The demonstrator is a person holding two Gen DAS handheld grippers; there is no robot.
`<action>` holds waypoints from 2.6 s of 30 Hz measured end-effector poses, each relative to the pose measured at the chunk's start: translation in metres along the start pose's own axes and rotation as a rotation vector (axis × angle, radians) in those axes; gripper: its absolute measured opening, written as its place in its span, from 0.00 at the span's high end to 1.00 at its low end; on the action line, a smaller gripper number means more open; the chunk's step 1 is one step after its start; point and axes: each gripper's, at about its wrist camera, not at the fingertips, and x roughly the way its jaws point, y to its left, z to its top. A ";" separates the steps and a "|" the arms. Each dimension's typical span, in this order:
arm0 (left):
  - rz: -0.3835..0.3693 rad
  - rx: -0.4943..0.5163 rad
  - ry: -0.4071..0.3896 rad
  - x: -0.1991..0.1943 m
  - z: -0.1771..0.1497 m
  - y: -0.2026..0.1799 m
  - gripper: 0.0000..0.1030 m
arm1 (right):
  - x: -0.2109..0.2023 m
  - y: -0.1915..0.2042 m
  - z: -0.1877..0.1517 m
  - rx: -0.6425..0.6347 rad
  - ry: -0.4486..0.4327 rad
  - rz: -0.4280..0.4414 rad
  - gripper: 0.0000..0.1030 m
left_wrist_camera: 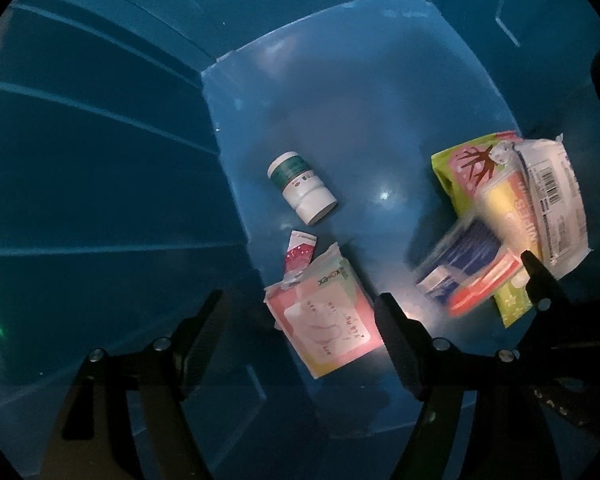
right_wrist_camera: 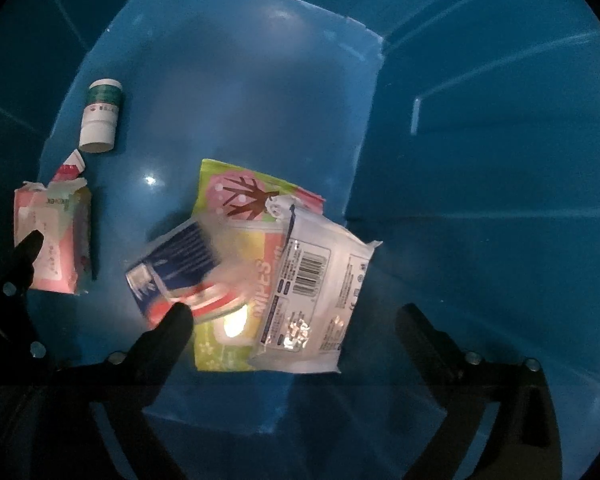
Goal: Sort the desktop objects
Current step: 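Withdraw both tools from the crate back toward the pile, then move both tools toward the yellow duck plush with orange beak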
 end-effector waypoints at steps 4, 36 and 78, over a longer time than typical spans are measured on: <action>-0.019 -0.009 0.006 0.000 -0.001 0.004 0.28 | -0.003 -0.002 -0.002 0.007 -0.001 0.015 0.00; -0.120 -0.125 -0.565 -0.185 -0.182 0.229 0.27 | -0.291 0.103 -0.091 0.162 -0.489 0.029 0.00; -0.140 -0.438 -0.338 0.123 -0.504 0.460 0.27 | -0.152 0.550 -0.137 -0.049 -0.382 0.417 0.00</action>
